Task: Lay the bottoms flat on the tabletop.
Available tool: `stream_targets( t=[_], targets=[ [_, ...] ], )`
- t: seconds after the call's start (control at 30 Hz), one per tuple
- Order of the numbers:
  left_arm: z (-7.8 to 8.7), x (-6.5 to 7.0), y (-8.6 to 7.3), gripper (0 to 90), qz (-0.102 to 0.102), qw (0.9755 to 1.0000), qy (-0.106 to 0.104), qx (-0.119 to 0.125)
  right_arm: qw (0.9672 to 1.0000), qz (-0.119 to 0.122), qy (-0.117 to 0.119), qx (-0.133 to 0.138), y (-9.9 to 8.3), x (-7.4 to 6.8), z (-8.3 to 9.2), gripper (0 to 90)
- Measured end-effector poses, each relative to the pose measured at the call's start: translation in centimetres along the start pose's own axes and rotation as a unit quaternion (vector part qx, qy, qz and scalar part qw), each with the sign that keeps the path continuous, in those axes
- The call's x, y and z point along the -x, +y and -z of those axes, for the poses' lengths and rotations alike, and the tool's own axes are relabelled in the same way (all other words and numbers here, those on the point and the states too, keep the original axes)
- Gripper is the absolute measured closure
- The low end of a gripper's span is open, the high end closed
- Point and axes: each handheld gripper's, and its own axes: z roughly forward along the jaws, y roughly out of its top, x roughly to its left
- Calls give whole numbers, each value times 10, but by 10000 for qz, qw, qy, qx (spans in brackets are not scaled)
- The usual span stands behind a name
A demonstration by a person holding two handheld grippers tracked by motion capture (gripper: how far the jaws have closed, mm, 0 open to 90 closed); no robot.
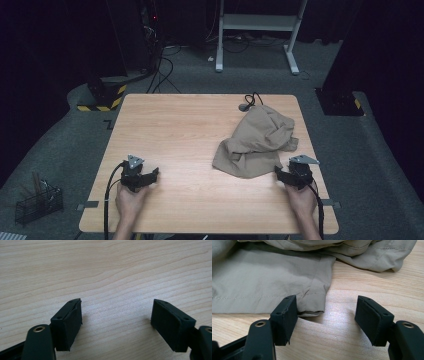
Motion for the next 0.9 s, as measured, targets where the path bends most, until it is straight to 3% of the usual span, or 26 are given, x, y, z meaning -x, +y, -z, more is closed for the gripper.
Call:
stream_targets(
  t=[0.77,0.9],
  targets=[
    [0,0,0,253,14,10000,7,0,10000,-72,-65,-9,0,-4,0,347],
    [0,0,0,253,18,10000,13,-1,10000,64,27,-14,2,-6,-1,358]
  ],
)
